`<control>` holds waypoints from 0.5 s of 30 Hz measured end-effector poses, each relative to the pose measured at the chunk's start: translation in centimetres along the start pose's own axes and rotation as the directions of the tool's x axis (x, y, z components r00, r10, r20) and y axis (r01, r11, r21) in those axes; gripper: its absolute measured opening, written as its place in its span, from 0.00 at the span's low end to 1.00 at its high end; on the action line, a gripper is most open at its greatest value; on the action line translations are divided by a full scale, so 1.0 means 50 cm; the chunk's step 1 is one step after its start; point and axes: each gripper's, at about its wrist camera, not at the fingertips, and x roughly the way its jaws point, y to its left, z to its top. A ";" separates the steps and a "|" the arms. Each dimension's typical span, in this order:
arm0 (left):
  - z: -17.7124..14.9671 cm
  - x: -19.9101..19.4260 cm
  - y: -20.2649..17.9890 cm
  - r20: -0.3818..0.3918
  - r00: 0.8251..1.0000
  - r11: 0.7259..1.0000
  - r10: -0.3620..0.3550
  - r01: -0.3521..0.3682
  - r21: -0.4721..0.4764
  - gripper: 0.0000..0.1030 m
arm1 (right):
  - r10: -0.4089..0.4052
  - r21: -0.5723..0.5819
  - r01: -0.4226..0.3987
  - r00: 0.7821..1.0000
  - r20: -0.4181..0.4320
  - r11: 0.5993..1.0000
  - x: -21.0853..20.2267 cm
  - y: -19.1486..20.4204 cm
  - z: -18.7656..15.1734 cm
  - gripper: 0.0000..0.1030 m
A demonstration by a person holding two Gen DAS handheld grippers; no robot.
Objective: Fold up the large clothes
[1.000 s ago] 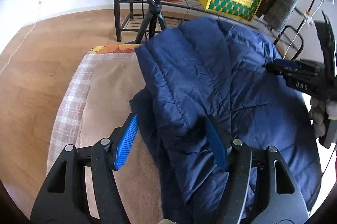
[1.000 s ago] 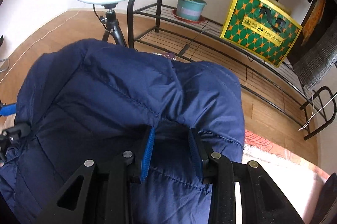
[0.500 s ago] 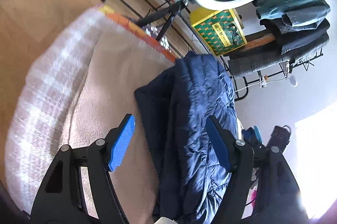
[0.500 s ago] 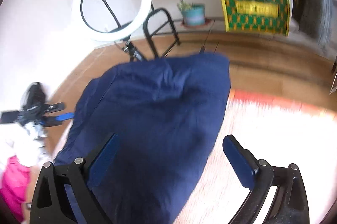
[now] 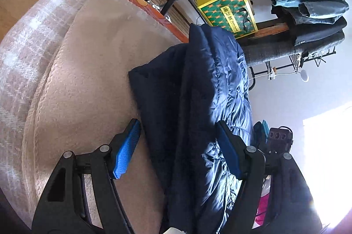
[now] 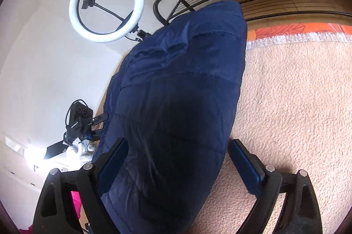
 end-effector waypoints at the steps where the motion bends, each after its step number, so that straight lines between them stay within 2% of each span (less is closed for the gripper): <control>1: -0.004 0.000 0.001 -0.003 1.000 1.000 -0.006 0.006 -0.005 0.70 | 0.018 0.005 -0.018 1.000 -0.010 1.000 0.002 -0.002 0.000 0.82; 2: -0.010 -0.004 0.003 -0.005 1.000 1.000 -0.007 0.007 -0.006 0.70 | 0.022 0.010 -0.022 1.000 -0.019 1.000 0.006 -0.004 -0.001 0.77; 5: -0.028 -0.003 -0.014 -0.022 0.999 0.998 0.037 -0.036 0.049 0.70 | 0.030 0.003 -0.030 0.999 -0.025 1.000 0.008 -0.005 0.003 0.74; 10: -0.010 0.022 -0.017 -0.004 1.000 1.000 -0.009 0.009 -0.012 0.70 | 0.053 0.031 -0.053 0.999 -0.013 0.998 0.022 -0.007 0.012 0.71; 13: -0.015 0.035 -0.044 -0.005 1.000 0.998 0.028 -0.028 0.060 0.70 | 0.036 0.014 -0.036 0.999 -0.030 0.999 0.021 -0.001 0.010 0.67; 15: -0.027 0.029 -0.038 -0.016 1.000 0.996 0.022 -0.020 0.087 0.70 | 0.050 0.020 -0.050 0.998 -0.048 0.999 0.014 -0.010 0.007 0.59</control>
